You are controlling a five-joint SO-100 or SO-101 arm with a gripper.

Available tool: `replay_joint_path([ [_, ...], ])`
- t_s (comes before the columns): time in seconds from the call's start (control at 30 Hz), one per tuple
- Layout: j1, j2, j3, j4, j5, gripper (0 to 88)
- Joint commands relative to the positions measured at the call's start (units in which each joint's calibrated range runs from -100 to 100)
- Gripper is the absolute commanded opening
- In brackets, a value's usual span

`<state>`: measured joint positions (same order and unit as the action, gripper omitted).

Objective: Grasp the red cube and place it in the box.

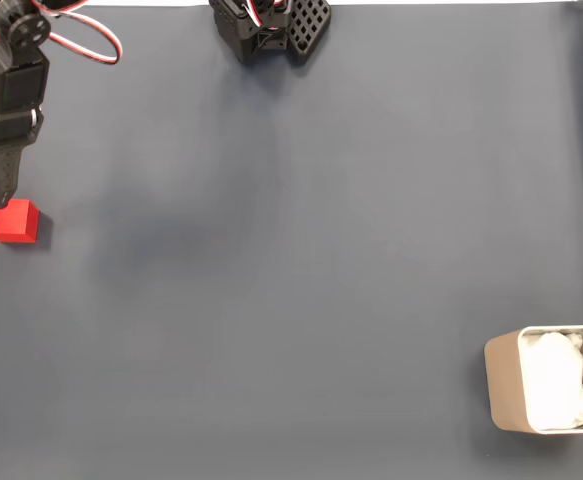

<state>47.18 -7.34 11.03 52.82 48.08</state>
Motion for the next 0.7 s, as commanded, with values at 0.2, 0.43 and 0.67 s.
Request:
replay_joint_path([
  [0.2,1.1,3.4,-0.8,-4.6,2.1,25.1],
  [0.43,0.3,4.9,0.1,-7.0,3.2,26.5],
  [0.67,-0.7,6.3,2.5,-9.0,3.5,28.4],
])
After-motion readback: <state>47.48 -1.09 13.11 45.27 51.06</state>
